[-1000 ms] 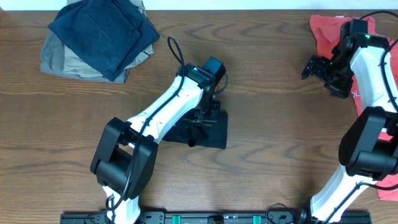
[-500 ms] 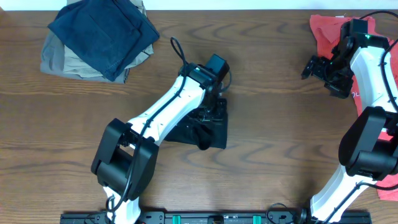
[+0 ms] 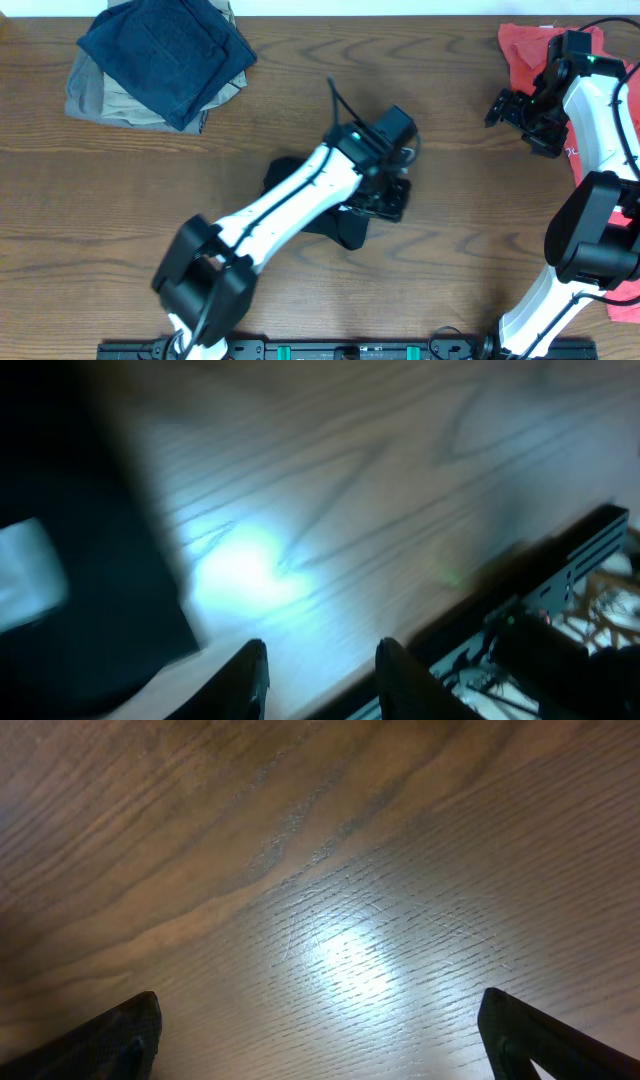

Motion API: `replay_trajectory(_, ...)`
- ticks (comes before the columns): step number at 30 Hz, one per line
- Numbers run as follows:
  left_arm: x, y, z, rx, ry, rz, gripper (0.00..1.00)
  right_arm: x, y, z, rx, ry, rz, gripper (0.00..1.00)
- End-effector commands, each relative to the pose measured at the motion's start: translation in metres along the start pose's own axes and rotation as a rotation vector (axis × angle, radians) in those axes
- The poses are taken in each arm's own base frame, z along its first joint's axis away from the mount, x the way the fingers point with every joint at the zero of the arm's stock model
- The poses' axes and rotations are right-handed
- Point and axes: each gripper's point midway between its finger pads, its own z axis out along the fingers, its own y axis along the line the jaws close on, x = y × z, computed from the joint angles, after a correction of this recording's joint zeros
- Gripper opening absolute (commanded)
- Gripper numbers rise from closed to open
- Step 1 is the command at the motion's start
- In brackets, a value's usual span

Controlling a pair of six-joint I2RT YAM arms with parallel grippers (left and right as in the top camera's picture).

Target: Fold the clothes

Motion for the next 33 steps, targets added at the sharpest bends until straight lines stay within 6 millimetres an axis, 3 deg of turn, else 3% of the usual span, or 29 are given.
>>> replay_trajectory(1, -0.018, 0.032, -0.063, -0.098, -0.164, -0.050, 0.37, -0.005, 0.000, -0.001, 0.007, -0.012, -0.015, 0.99)
replay_trajectory(4, -0.017, 0.074, -0.088, -0.199, -0.196, -0.144, 0.37, -0.005, -0.001, -0.001, 0.007, -0.012, -0.014, 0.99)
replay_trajectory(6, -0.017, 0.093, -0.093, -0.212, -0.189, -0.199, 0.37, -0.005, -0.001, -0.001, 0.007, -0.011, -0.014, 0.99)
replay_trajectory(12, -0.018, 0.125, -0.070, -0.232, -0.141, -0.271, 0.36, -0.005, -0.001, -0.001, 0.007, -0.012, -0.014, 0.99)
replay_trajectory(18, -0.020, 0.124, -0.021, -0.189, -0.042, -0.281, 0.36, -0.005, 0.000, -0.001, 0.007, -0.012, -0.015, 0.99)
replay_trajectory(28, -0.050, 0.113, 0.068, -0.120, -0.015, -0.199, 0.36, -0.005, 0.000, -0.001, 0.007, -0.012, -0.015, 0.99)
replay_trajectory(33, -0.055, 0.111, 0.072, -0.117, -0.024, -0.179, 0.36, -0.005, 0.000, -0.001, 0.007, -0.012, -0.015, 0.99)
